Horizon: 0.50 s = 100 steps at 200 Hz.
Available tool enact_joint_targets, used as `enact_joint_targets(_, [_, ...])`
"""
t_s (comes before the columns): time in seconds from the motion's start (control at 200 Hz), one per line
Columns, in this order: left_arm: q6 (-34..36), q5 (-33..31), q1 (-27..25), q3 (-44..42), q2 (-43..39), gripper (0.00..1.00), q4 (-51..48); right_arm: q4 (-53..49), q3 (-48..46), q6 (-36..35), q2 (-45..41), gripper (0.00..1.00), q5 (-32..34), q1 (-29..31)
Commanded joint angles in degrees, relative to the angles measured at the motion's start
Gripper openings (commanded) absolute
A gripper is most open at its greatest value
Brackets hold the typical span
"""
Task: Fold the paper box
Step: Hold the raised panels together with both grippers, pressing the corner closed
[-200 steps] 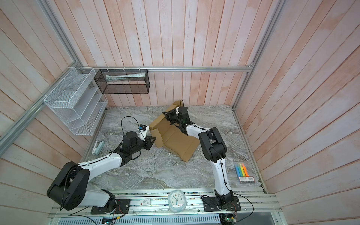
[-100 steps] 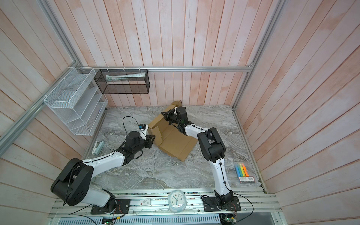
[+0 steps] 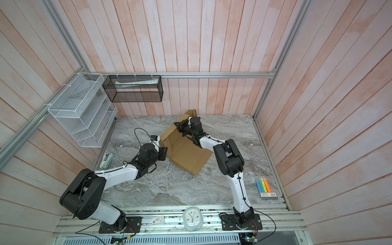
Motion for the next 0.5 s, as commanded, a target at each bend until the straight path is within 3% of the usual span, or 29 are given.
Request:
enact_joint_targets(0.0, [-1.49, -3.32, -0.08, 1.66, 1.52, 0.37, 1.8, 1.5, -1.39, 0.92, 1.21, 0.0, -1.83, 1.33])
enact_joint_targets(0.495, [-3.73, -7.01, -1.0, 1.81, 4.15, 0.37, 3.58, 5.69, -10.71, 0.75, -1.27, 0.0, -1.38, 2.13])
